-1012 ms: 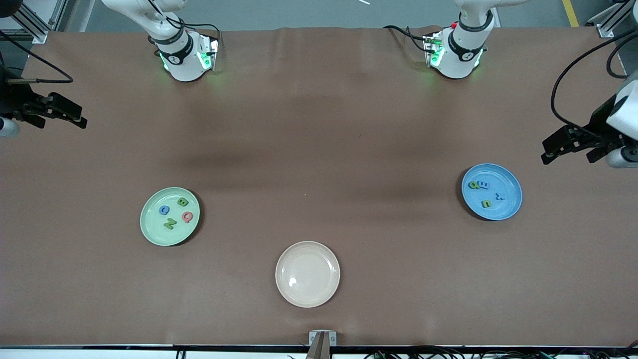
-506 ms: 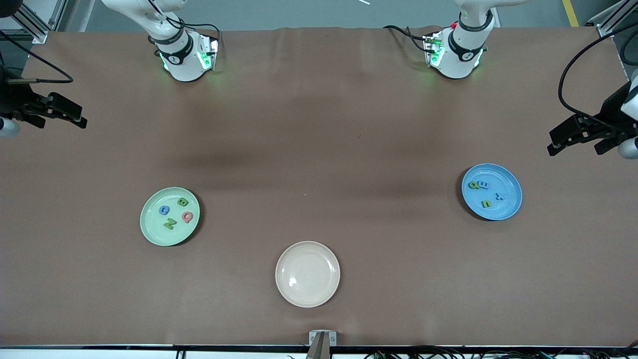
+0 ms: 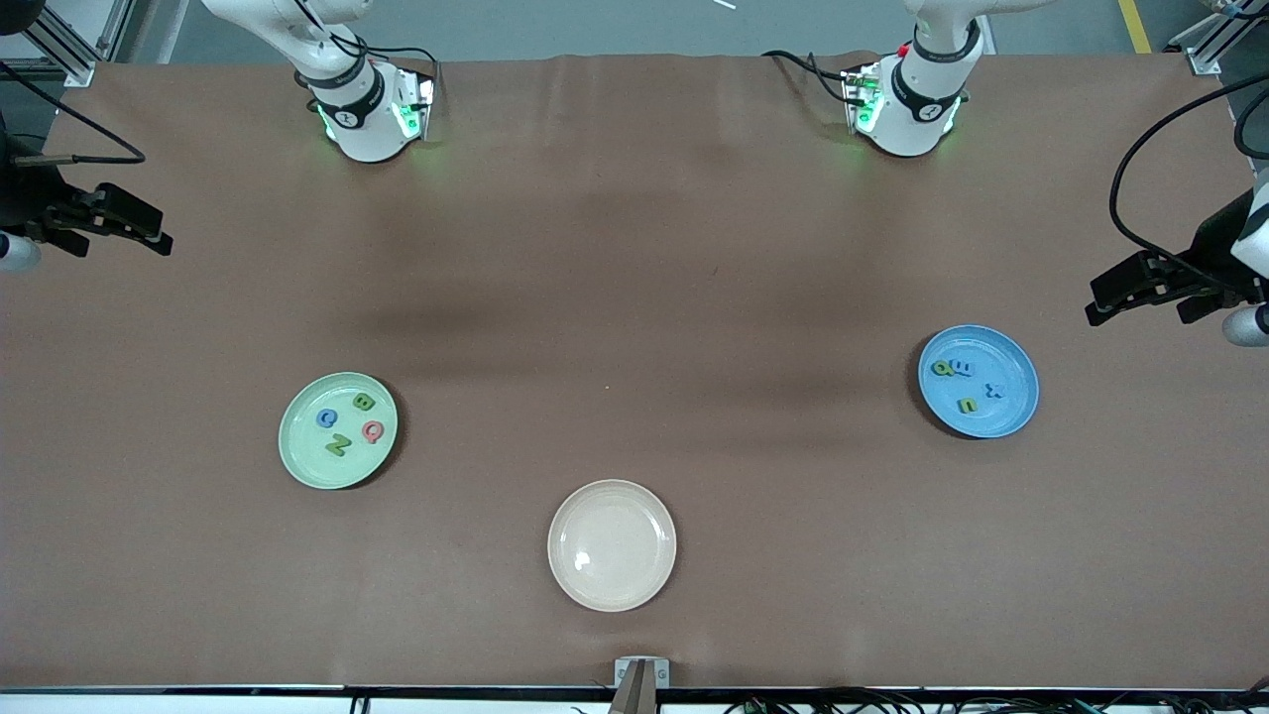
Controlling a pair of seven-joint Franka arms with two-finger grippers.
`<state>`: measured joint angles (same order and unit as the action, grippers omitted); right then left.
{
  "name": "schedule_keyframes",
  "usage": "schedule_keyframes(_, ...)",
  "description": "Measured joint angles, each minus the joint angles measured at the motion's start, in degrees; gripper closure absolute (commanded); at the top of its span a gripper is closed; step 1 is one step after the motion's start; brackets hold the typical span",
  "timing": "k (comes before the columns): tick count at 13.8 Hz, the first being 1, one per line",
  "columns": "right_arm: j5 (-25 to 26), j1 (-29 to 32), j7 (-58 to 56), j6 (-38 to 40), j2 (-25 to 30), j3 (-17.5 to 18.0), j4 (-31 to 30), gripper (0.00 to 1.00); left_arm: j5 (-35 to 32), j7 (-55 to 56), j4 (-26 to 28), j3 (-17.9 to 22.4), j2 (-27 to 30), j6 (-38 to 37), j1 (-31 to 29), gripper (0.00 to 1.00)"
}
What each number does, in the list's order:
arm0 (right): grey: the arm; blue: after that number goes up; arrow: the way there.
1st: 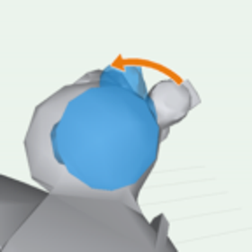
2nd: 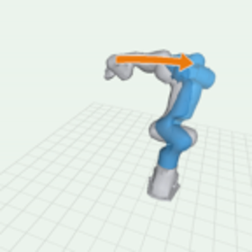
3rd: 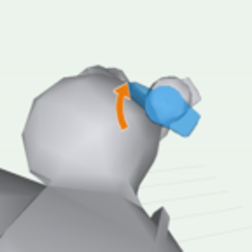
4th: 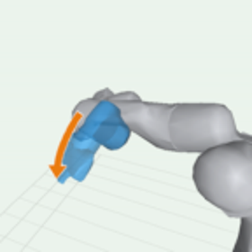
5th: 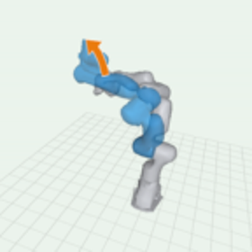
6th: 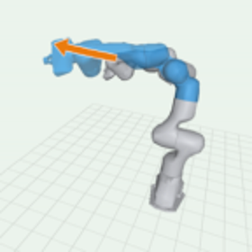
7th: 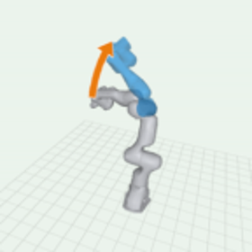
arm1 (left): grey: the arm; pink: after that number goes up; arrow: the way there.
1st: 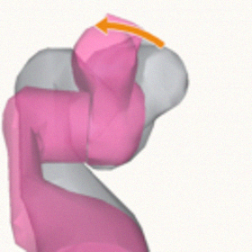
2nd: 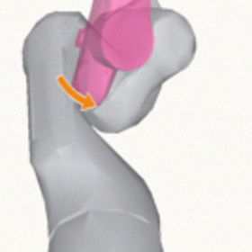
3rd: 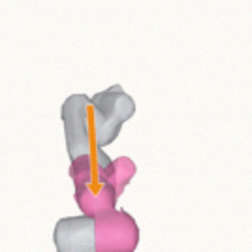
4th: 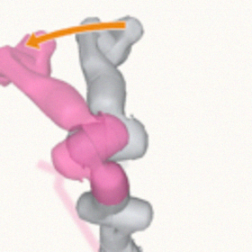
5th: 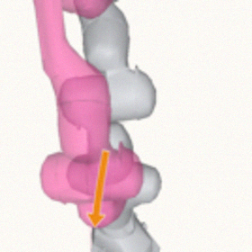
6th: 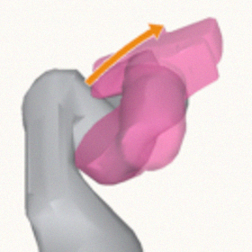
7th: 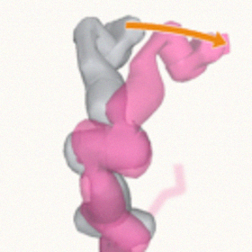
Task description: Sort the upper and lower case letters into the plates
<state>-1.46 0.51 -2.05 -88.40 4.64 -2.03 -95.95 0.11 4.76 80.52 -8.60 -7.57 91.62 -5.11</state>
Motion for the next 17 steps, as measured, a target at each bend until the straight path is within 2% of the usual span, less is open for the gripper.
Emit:
schedule_keyframes(8,0.00,0.01,-0.30,0.02,0.00,-0.07,0.00,0.00,0.05,-1.25,1.53,0.08,1.61,0.51,1.83,0.00)
schedule_keyframes(12,0.00,0.02,-0.35,0.04,0.00,-0.07,0.00,0.00,0.06,-1.27,1.55,3.52,1.63,0.62,4.31,0.00)
schedule_keyframes(17,0.00,0.02,-0.38,0.07,0.00,-0.07,0.00,0.00,0.07,-1.28,1.57,4.23,1.73,0.64,5.52,0.00)
